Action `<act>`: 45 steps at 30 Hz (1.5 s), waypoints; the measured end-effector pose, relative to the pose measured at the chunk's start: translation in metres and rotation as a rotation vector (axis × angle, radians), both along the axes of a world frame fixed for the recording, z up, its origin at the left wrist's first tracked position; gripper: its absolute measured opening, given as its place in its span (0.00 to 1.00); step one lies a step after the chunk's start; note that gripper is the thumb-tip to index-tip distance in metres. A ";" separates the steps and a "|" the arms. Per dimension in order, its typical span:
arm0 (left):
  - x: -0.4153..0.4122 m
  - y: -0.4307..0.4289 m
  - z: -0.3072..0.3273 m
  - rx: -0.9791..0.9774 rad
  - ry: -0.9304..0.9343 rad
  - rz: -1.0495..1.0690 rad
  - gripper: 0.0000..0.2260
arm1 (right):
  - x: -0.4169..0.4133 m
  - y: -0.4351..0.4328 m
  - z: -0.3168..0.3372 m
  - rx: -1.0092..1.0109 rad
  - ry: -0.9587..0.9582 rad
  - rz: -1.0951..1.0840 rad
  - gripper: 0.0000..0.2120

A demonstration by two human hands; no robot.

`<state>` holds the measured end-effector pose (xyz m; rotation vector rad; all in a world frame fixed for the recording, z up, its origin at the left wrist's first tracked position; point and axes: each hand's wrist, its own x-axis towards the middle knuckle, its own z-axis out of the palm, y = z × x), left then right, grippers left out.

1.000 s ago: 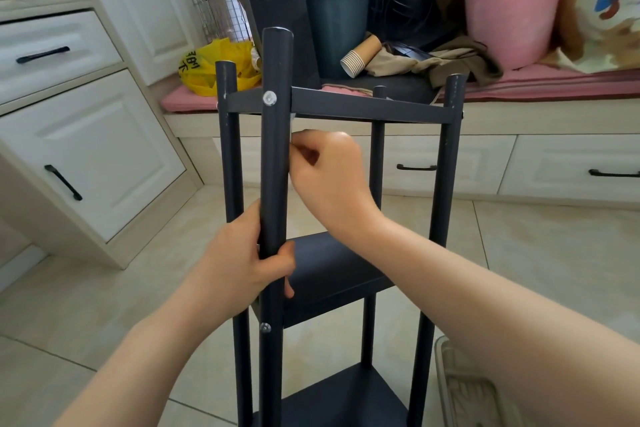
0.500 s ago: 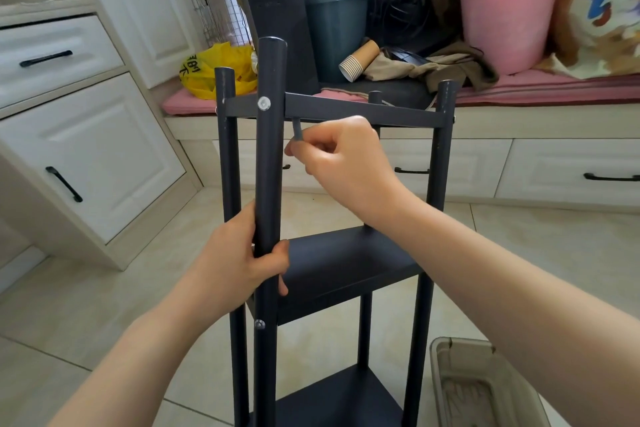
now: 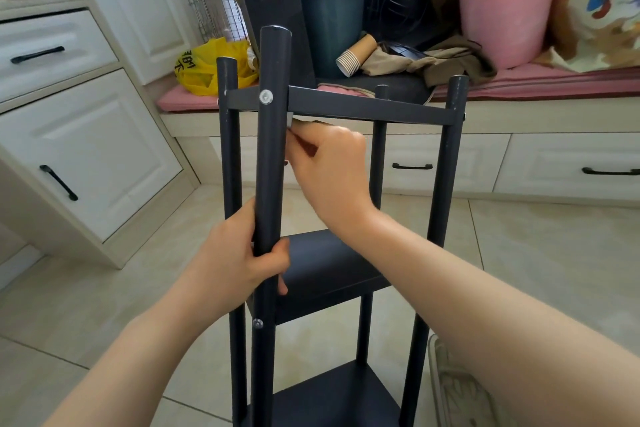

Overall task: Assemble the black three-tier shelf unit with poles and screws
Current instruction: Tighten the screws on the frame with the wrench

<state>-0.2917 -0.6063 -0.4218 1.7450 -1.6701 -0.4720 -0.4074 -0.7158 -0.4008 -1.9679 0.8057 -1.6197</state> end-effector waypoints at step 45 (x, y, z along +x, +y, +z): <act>0.025 0.015 0.008 0.135 0.103 -0.066 0.14 | -0.156 -0.057 -0.066 0.786 0.313 0.098 0.09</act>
